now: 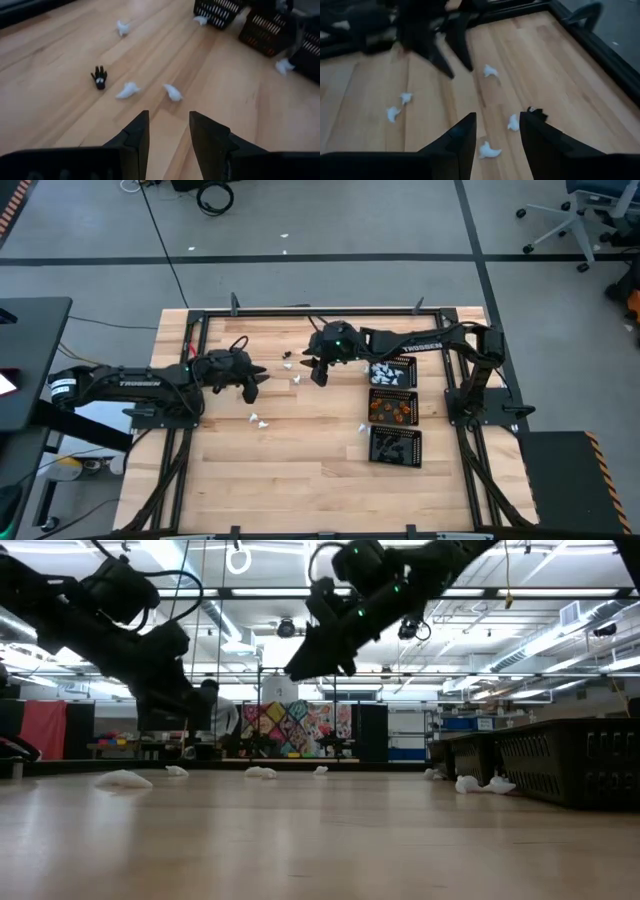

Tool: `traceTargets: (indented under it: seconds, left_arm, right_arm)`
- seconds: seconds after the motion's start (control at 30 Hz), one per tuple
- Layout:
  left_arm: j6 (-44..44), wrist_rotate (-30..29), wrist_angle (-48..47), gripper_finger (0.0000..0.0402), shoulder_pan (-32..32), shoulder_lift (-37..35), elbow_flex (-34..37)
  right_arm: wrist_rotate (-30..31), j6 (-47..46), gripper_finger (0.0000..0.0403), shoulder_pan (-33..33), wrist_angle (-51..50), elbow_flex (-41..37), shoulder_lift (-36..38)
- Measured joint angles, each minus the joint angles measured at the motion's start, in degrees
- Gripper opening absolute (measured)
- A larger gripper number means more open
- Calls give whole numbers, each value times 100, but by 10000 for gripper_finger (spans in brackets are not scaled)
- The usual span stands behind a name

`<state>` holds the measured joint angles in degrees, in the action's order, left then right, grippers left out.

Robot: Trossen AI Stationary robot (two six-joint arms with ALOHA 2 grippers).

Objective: Sort Halloween decoration
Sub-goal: Put the white ghost toy into the top black bin

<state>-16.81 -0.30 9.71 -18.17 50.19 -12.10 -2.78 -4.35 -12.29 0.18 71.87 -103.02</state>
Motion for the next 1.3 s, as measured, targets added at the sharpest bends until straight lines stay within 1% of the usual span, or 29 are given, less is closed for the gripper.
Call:
traceTargets:
  seconds: [0.1, 0.23, 0.3, 0.37, 0.5, 0.6, 0.8, 0.9, 1.1, 1.13, 1.3]
  left_arm:
    - [-43, 1, 30, 126, 0, 0, -93]
    - [-116, 0, 270, 126, 0, 0, -113]
    - [-170, 0, 362, 126, 0, 0, -118]
    - [-198, -2, 433, 126, 0, 0, -118]
    - [-168, -2, 446, 126, -4, 0, -118]
    - [-233, -2, 474, 126, -2, 0, -118]
    - [-335, -47, 523, 126, 0, 0, -118]
    - [-360, -113, 546, 126, -4, 0, -118]
    - [-366, -129, 553, 126, -2, 0, -118]
    - [-364, -138, 553, 126, -2, 0, -118]
    - [-360, -368, 556, 126, -2, 0, -118]
  right_arm:
    - [-176, 184, 169, -115, 568, -447, 0]
    - [-243, 190, 200, -314, 1205, -844, -11]
    - [-329, 307, 216, -378, 1658, -849, -223]
    - [-589, 470, 226, -412, 2064, -851, -532]
    - [-635, 613, 231, -396, 2837, -611, -1192]
    - [-677, 759, 226, -398, 2956, -387, -1591]
    - [-1095, 1028, 214, -472, 2996, -58, -2282]
    - [-1212, 1280, 210, -522, 3093, 55, -2519]
    - [-1269, 1496, 206, -551, 3138, 173, -2634]
    - [-1357, 1498, 205, -551, 3136, 174, -2634]
    - [-1447, 1484, 205, -558, 3101, 174, -2632]
